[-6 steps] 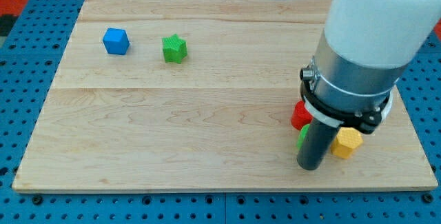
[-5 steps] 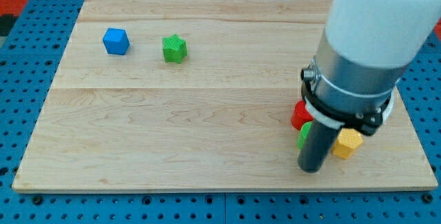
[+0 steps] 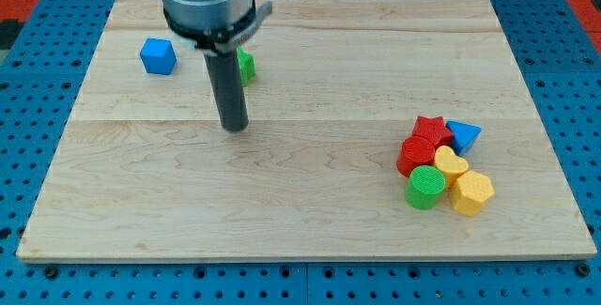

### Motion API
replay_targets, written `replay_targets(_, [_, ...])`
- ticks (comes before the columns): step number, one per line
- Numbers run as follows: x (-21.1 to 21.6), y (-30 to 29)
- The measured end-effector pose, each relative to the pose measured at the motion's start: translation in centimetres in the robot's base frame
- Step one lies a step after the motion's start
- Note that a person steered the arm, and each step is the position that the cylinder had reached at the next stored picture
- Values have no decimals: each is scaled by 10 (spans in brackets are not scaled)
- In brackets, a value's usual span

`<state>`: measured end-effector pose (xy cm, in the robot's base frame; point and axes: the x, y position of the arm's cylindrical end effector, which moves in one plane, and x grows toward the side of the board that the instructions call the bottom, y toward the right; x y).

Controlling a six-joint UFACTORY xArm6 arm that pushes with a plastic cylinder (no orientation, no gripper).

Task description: Push the green star to the left side of the red blocks

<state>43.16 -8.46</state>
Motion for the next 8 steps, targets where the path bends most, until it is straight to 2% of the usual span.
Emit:
replay_targets(2, [-47,4])
replay_targets(3, [-56,35])
replay_targets(5, [-40,-30])
replay_targets(6, [-72,-54])
replay_targets(7, [-98,-34])
replay_targets(8, [-93,53])
